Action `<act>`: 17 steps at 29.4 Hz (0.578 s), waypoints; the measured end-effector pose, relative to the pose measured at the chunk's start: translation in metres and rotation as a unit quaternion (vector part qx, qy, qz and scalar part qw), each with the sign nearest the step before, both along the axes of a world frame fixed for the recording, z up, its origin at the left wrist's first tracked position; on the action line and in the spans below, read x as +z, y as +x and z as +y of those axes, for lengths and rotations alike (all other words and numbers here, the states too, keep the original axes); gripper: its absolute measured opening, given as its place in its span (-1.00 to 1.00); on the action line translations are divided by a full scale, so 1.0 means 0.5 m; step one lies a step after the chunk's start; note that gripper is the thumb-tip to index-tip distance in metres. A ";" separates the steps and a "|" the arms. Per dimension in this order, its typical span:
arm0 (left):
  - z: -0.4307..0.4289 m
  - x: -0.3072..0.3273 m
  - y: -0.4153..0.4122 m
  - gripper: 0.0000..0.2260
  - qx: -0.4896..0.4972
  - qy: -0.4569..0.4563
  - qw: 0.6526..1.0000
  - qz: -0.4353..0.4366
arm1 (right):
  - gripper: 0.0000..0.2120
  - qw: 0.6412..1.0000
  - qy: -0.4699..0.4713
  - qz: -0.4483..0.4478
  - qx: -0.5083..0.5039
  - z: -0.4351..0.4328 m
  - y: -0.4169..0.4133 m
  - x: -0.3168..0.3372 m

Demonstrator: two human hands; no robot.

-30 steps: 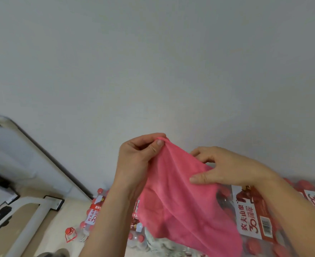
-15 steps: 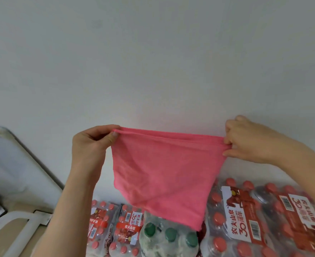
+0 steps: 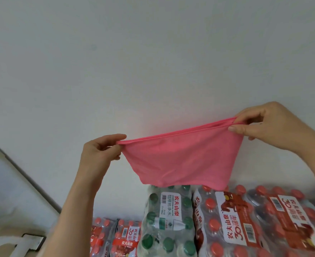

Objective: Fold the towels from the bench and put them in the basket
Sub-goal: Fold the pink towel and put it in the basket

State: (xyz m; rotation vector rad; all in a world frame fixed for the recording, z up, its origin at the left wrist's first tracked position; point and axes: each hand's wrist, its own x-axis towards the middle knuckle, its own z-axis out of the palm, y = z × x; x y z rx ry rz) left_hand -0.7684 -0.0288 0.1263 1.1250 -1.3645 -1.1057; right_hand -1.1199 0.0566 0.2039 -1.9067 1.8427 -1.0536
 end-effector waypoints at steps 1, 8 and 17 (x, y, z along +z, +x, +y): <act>0.002 0.004 0.000 -0.80 -0.021 0.014 1.000 0.010 | -0.92 0.999 -0.010 -0.049 0.006 0.006 -0.002 0.003; 0.011 0.008 -0.023 -0.94 -0.050 -0.022 0.998 -0.029 | -0.61 0.978 0.017 -0.207 0.035 0.020 -0.038 -0.008; -0.021 -0.012 -0.035 -0.80 -0.032 -0.064 0.992 -0.102 | -0.87 0.992 0.084 -0.083 -0.048 0.000 -0.034 -0.027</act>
